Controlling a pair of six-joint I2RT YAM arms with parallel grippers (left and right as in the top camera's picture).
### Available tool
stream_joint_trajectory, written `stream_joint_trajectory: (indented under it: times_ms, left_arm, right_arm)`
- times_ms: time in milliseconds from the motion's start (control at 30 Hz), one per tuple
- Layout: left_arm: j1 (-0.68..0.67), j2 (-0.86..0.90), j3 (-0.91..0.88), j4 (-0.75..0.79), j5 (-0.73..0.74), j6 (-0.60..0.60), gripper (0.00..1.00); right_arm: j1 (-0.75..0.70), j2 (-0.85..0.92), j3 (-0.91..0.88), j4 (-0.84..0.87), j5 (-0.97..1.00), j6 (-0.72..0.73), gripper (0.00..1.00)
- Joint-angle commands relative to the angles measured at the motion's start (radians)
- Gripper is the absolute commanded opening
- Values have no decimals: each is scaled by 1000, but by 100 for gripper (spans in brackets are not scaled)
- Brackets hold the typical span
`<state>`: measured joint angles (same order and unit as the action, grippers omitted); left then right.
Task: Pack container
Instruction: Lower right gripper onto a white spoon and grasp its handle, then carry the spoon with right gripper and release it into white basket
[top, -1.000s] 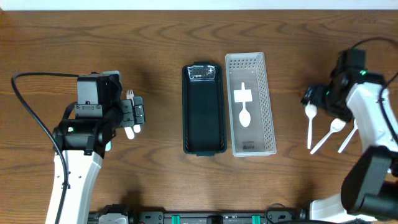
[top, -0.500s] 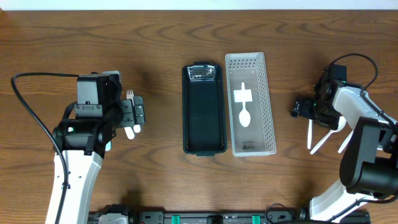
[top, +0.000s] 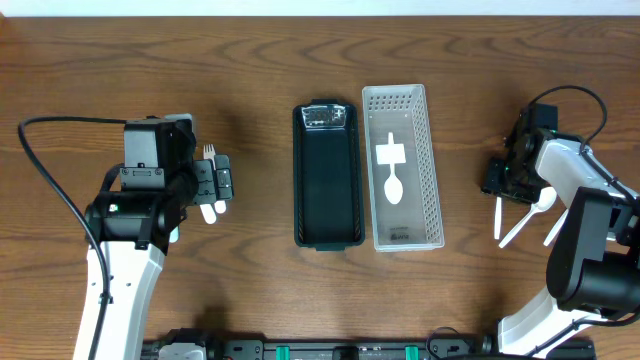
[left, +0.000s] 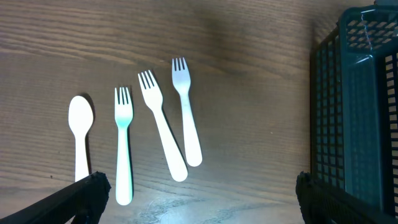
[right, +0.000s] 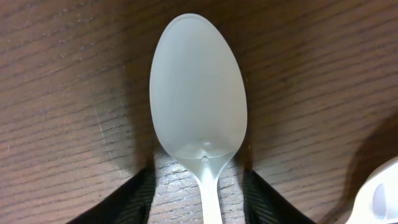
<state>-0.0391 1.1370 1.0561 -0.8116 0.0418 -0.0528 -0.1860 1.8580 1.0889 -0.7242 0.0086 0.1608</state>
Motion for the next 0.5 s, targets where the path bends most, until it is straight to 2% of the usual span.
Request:
stream_joint_trajectory:
  times_ms: [0, 67, 100, 233, 300, 467]
  left_arm:
    - [5, -2, 23, -3, -11, -10, 98]
    - [5, -2, 23, -3, -11, -10, 98]
    - [5, -2, 23, -3, -11, -10, 98]
    - [5, -2, 23, -3, -11, -9, 98]
    - [5, -2, 23, -3, -11, -9, 98]
    - [5, -2, 23, -3, -11, -9, 98]
  right_arm:
    - [4, 35, -7, -4, -36, -1, 31]
    - [4, 35, -7, -3, -36, -2, 15]
    - [4, 35, -7, -2, -36, -1, 11]
    - [4, 35, -7, -1, -36, -1, 9]
    - [4, 35, -7, -1, -36, -1, 1]
    - [4, 17, 5, -5, -36, 0, 1]
